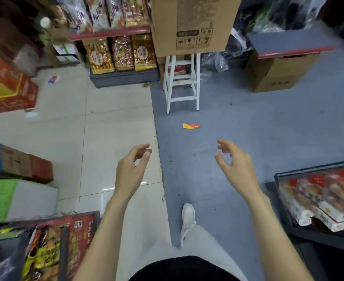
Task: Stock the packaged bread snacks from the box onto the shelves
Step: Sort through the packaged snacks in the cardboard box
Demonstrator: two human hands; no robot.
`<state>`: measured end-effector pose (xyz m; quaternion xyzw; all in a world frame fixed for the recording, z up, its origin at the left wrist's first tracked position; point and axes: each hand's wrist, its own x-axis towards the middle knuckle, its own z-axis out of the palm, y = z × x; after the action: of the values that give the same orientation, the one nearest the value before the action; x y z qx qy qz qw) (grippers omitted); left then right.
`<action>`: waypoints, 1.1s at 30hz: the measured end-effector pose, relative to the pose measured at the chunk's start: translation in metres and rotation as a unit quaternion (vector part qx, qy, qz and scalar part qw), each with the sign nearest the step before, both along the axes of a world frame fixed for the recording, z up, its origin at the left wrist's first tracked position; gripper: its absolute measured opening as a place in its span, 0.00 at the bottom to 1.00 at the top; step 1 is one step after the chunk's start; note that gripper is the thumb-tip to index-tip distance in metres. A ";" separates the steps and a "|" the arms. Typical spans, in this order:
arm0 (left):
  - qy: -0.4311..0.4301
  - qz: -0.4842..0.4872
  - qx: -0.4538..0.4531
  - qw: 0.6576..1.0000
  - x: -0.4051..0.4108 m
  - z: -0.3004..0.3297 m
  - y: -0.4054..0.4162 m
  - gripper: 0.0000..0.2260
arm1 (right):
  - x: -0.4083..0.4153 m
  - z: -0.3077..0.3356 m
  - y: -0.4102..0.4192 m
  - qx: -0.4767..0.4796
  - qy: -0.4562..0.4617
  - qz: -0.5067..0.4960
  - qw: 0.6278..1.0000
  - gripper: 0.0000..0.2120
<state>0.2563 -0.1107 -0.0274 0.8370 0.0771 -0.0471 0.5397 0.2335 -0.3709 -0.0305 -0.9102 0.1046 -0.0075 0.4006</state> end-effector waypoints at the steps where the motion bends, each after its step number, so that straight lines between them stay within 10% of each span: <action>1: -0.004 -0.001 0.007 1.000 0.020 0.005 -0.007 0.08 | 0.022 0.004 -0.008 -0.006 -0.005 0.004 1.000 0.15; 33: -0.173 -0.066 0.027 0.982 0.643 0.064 -0.119 0.11 | 0.624 0.077 -0.110 -0.012 -0.129 0.014 0.991 0.11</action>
<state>0.8994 -0.2292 0.0367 0.8501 -0.0713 0.0650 0.5177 0.8573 -0.4808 0.0461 -0.9076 0.0393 -0.1210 0.4000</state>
